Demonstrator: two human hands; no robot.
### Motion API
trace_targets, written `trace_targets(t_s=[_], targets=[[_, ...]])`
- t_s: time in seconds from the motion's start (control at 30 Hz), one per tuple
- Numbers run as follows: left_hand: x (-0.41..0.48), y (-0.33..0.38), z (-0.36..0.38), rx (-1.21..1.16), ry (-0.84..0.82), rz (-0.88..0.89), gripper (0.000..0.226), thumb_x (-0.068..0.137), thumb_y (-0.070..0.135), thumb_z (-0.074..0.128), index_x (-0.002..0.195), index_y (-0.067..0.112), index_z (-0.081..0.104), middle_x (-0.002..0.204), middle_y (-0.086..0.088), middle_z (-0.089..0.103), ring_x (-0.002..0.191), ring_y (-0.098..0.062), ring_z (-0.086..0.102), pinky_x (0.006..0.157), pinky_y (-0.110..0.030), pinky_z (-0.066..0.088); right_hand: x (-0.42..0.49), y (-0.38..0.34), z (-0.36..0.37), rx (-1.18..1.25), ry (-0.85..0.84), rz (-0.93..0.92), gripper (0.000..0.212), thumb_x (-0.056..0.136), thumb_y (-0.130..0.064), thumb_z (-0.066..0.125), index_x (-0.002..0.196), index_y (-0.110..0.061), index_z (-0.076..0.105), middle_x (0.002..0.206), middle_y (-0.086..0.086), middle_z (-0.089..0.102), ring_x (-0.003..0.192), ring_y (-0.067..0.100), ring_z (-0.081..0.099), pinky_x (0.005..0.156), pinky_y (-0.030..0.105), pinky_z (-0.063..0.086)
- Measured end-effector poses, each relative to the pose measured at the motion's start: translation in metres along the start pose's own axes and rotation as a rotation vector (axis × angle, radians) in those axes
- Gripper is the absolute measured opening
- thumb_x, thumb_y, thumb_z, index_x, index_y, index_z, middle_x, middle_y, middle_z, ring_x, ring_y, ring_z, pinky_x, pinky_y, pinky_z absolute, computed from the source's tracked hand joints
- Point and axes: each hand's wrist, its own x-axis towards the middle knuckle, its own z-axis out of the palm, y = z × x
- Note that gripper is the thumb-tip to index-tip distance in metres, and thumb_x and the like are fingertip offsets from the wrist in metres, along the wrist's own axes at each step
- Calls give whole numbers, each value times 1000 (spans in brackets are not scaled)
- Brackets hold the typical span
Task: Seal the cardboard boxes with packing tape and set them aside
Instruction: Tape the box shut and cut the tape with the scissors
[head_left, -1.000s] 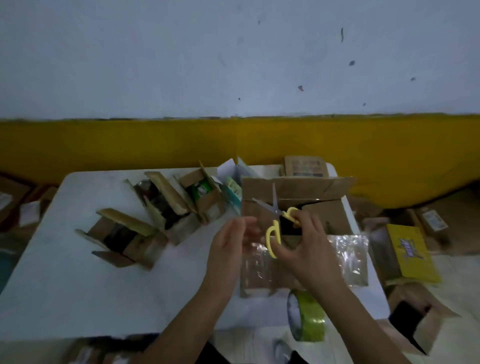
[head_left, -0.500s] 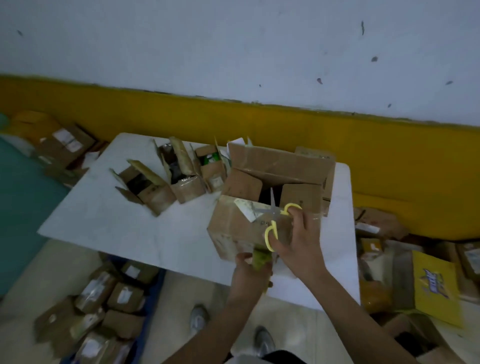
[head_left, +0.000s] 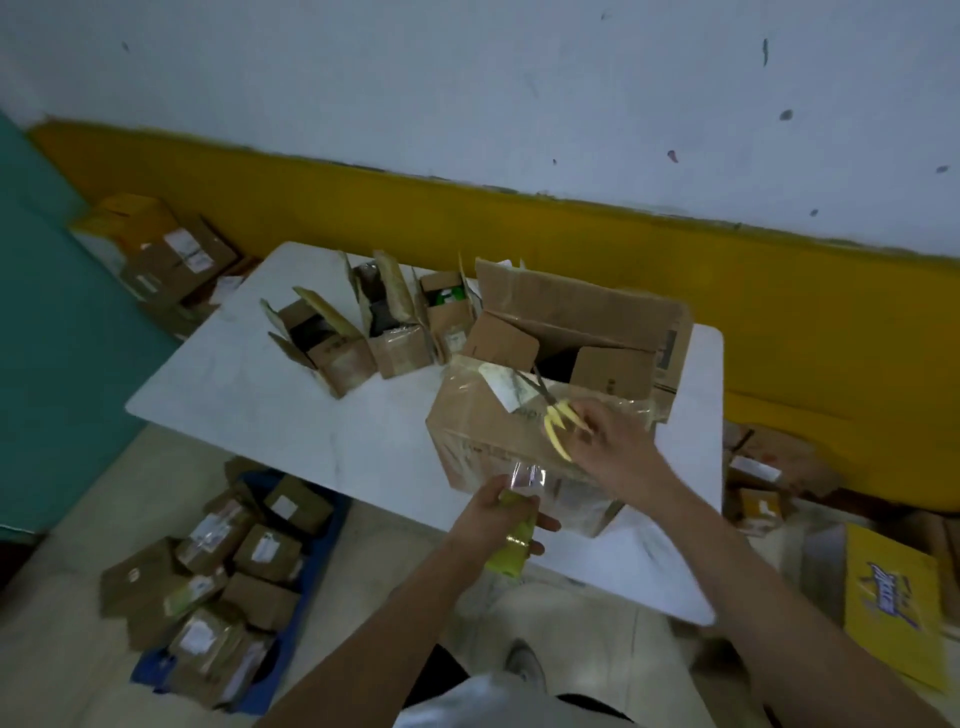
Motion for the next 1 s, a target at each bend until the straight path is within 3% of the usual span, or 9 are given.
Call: trace_targets(t_s=[0.07,0.2,0.3,0.37,0.47,0.63,0.77,0.87,1.0], targets=[[2,-2,-3,3,-7,10,33,93,11,62,124,7,52,95,-22,73,65,-28,65,64,-35,55,-31,-4,-34,-71,-266,-23,56,85,-74,46,97,-23,65,89,6,66,84,25,62,70,33,44],[5,-3,-5,-1,-3,-1,33,93,12,62,123,11,51,95,-20,74,58,-27,64,57,-30,55,-68,-3,-53,-320,-655,120,96,49,-103,30,81,-17,59,74,2,54,71,15,52,69,30,41],[7,-9,-4,-1,2,13,34,92,14,64,124,13,51,93,-20,74,58,-27,64,57,-31,56,-56,-2,-35,-308,-659,221,103,63,-97,36,99,-5,66,94,15,66,86,26,62,79,35,49],[8,-11,-4,-6,8,18,37,92,15,65,125,12,50,92,-21,74,60,-29,65,58,-34,56,-46,-5,-23,-297,-652,263,86,81,-80,42,111,-3,67,109,18,67,88,24,60,77,30,47],[6,-12,-4,2,-35,22,38,95,18,62,128,7,47,99,-26,71,62,-30,66,57,-35,56,-33,-9,-8,-232,-645,284,43,85,-71,50,80,-29,60,88,-1,63,78,13,56,73,26,43],[7,-7,-9,-25,-36,-16,40,96,14,59,130,3,40,94,-29,62,56,-25,66,51,-32,54,-18,2,15,-172,-506,278,49,80,-64,64,82,-16,73,87,6,73,86,22,69,71,24,51],[11,-2,-16,60,0,-98,38,90,11,64,121,4,44,83,-28,67,59,-34,64,58,-38,54,-28,10,12,-141,-400,150,30,89,-46,64,68,-25,71,68,3,66,55,11,53,50,20,34],[9,-11,-31,121,25,-143,19,90,5,61,103,3,47,79,-31,65,49,-31,62,50,-34,53,-35,23,21,-151,-292,111,39,86,-54,64,73,-19,73,62,-1,60,55,6,47,50,21,31],[7,-31,-60,-6,190,-168,18,91,2,60,103,3,48,65,-24,64,45,-30,60,50,-36,52,-45,33,64,-131,-450,52,26,96,-37,56,83,-18,69,78,1,68,75,12,63,65,27,45]])
